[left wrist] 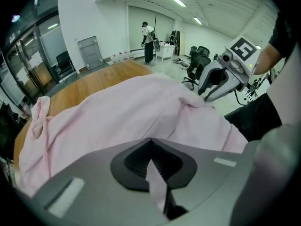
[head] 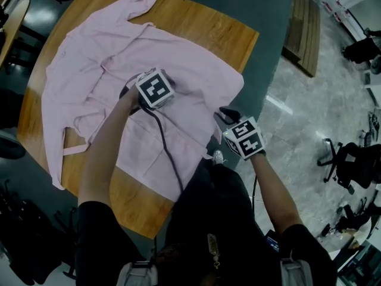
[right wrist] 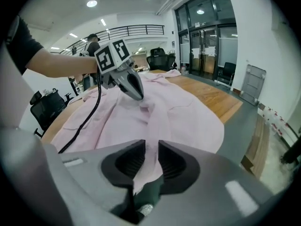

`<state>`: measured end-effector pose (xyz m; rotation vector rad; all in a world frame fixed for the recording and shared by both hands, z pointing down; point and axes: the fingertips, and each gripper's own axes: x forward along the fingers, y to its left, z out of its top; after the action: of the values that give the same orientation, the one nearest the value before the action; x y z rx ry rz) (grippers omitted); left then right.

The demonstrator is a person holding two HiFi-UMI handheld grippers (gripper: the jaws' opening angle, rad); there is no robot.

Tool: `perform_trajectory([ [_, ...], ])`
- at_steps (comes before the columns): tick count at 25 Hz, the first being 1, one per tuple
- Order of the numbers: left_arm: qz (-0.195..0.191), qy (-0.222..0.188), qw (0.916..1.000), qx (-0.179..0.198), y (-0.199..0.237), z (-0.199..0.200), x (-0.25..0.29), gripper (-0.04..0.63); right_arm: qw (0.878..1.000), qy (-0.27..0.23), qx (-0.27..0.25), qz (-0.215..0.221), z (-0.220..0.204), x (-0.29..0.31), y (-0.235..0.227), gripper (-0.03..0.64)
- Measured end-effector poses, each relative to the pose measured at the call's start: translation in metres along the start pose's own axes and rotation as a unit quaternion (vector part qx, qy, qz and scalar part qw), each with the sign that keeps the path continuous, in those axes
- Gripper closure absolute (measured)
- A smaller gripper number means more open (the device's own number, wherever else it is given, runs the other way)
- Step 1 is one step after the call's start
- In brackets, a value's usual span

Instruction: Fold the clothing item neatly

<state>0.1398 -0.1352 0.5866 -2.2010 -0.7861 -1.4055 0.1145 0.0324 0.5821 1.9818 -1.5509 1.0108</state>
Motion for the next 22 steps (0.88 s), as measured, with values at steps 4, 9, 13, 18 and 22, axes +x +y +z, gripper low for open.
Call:
perform_trajectory([
  [4,-0.058,-0.009,0.9983,-0.004,-0.027,0.002,0.004,0.441,1.0,0.012,0.0,-0.019,-0.013,-0.001,0.002,0.56],
  [9,-0.004,0.0,1.0,0.004,-0.018,0.012,0.004,0.589,1.0,-0.002,-0.009,-0.004,-0.01,-0.016,0.006,0.591],
  [13,0.005,0.027,0.9996,0.011,-0.028,0.005,-0.007,0.589,0.999,-0.02,-0.016,0.041,-0.008,-0.028,0.024,0.6],
  [18,0.006,0.052,0.9986,0.004,-0.053,-0.004,-0.025,0.589,0.994,-0.033,-0.034,0.094,-0.01,-0.04,0.049,0.6],
  [22,0.022,0.07,0.9973,-0.002,-0.066,-0.015,-0.039,0.589,0.99,-0.037,-0.049,0.13,-0.017,-0.042,0.072,0.6],
])
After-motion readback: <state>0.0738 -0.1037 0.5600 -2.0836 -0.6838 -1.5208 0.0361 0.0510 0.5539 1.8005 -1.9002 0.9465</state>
